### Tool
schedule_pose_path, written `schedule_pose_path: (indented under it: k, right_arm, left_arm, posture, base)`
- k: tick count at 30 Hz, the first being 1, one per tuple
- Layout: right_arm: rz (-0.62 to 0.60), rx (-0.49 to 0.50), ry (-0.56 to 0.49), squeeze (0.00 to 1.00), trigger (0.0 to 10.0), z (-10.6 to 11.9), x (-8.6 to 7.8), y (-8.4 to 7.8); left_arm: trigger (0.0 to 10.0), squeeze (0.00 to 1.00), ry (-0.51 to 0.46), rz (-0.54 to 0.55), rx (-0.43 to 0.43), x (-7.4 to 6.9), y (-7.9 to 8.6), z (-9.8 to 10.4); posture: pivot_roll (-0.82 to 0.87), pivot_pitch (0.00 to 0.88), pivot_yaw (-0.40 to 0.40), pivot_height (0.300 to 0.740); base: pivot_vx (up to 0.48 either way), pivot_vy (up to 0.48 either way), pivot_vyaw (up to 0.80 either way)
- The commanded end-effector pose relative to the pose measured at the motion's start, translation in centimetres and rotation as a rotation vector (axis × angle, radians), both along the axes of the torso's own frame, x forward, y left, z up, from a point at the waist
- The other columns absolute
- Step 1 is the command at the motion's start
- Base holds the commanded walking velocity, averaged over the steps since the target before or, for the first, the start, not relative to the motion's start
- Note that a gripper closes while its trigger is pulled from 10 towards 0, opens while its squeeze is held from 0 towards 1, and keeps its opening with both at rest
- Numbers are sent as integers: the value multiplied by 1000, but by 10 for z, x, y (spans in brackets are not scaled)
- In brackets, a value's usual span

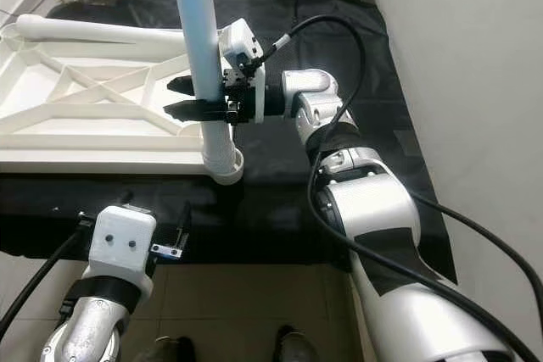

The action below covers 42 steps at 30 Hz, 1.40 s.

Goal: Building children table

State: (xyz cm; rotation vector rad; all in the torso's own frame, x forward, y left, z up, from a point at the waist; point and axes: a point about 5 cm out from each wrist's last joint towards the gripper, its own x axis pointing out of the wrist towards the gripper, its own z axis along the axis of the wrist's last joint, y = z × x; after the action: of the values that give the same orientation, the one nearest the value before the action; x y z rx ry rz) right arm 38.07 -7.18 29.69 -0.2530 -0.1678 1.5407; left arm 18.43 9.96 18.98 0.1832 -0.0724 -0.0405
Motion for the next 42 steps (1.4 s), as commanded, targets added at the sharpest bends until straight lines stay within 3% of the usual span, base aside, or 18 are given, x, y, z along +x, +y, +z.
schedule_pose_path:
  k: [1, 9, 20, 35, 38, 42]
  right_arm:
    - [-18, -65, 55, 0, 10000, -17, 1, -4]
    - [65, -102, 89, 0, 10000, -24, -3, -8]
    - [79, -118, 99, 0, 10000, -32, -5, -3]
    - [-58, -146, 53, 0, 10000, -36, 2, 1]
    - [-36, -144, 64, 0, 10000, -36, 1, 0]
    - [92, -110, 124, 0, 10000, -36, -6, -1]
  left_arm:
    - [10000, 0, 2, -47, -60, -6, -17, 4]
    - [10000, 0, 5, -49, -59, -6, -18, 3]
    - [10000, 0, 2, -45, -57, -6, -18, 4]
    - [10000, 0, 2, -45, -56, -7, -18, 5]
    - [10000, 0, 1, -45, -56, -7, -18, 5]
    - [10000, 0, 1, -46, -54, -7, -18, 5]
  posture:
    - [100, 285, -27, 740]
    - [98, 286, -30, 740]
    - [102, 290, -28, 740]
    - [107, 301, -28, 740]
    - [107, 301, -28, 740]
    - [107, 298, -25, 740]
  base:
    - [0, 0, 0]
    - [0, 0, 0]
    - [0, 0, 0]
    - [0, 0, 0]
    - [0, 0, 0]
    - [0, 0, 0]
